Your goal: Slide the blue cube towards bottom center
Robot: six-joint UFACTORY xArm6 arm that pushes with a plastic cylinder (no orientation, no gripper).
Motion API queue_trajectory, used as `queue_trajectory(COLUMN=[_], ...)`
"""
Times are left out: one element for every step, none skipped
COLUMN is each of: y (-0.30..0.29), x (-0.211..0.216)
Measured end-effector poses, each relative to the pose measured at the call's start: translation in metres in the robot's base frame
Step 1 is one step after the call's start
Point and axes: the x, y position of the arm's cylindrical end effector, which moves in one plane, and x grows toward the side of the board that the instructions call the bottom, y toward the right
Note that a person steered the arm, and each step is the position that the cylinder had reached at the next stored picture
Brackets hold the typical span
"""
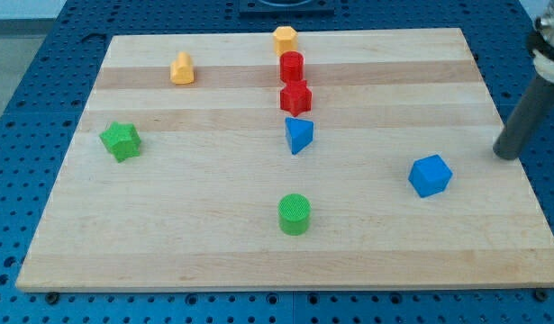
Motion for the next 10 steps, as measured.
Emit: queue_trajectory(y=[-0.023,-0.062,-0.081,-0.093,-0.12,-0.122,-0.115,-0.119,-0.121,-0.142], x=[0.026,0.047,0.038,0.021,0.021,0.011,-0.02,-0.023,-0.001,0.012])
